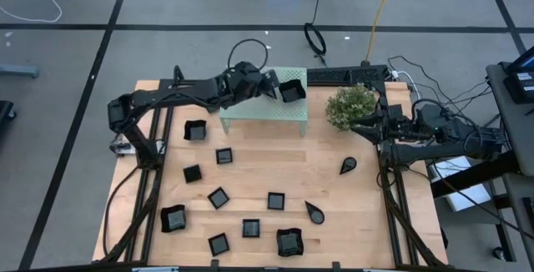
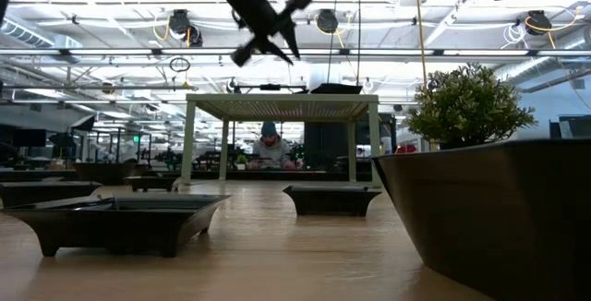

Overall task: Pick & Place Mini shaped plates
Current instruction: Put the black square plate on the shelf

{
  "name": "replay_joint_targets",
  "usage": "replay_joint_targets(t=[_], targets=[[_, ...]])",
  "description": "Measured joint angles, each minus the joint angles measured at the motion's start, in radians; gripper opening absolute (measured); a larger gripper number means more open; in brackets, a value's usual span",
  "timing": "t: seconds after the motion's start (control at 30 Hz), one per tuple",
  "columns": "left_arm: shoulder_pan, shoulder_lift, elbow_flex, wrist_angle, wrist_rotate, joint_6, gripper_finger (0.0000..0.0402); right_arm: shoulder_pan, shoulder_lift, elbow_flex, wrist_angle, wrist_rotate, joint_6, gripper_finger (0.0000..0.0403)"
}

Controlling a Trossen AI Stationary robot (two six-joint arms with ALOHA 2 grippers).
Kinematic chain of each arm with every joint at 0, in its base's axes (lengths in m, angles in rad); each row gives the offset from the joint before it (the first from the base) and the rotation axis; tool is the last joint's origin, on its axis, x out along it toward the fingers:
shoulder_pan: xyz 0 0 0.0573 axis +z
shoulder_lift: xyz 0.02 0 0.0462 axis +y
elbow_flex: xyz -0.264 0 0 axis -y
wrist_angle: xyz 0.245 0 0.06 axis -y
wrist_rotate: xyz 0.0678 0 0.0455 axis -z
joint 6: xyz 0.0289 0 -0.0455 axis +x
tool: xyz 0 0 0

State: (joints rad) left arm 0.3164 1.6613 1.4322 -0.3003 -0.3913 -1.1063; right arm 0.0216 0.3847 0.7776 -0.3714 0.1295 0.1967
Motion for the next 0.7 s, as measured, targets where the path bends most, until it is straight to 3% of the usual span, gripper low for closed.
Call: replay_joint_targets(t=[0.2, 0.37, 0.53, 0.7], targets=[[-0.08, -0.144, 0.001, -0.21, 0.086, 0.353, 0.0074, 0.0, 0.0, 0.0, 0.0, 0.0, 0.0, 0.0105], [-0.144, -0.233, 0.001, -0.554, 0.17, 0.398, 0.0074, 0.0, 0.0, 0.0, 0.0, 0.0, 0.0, 0.0105], [-0.231, -0.237, -0.001, -0.83, 0.236, 0.494, 0.0074, 0.0, 0.0, 0.0, 0.0, 0.0, 0.0, 0.0105], [-0.303, -0.206, -0.07, -0.899, 0.293, 0.656, 0.0091, 0.0, 0.0, 0.0, 0.0, 0.0, 0.0, 0.0105]])
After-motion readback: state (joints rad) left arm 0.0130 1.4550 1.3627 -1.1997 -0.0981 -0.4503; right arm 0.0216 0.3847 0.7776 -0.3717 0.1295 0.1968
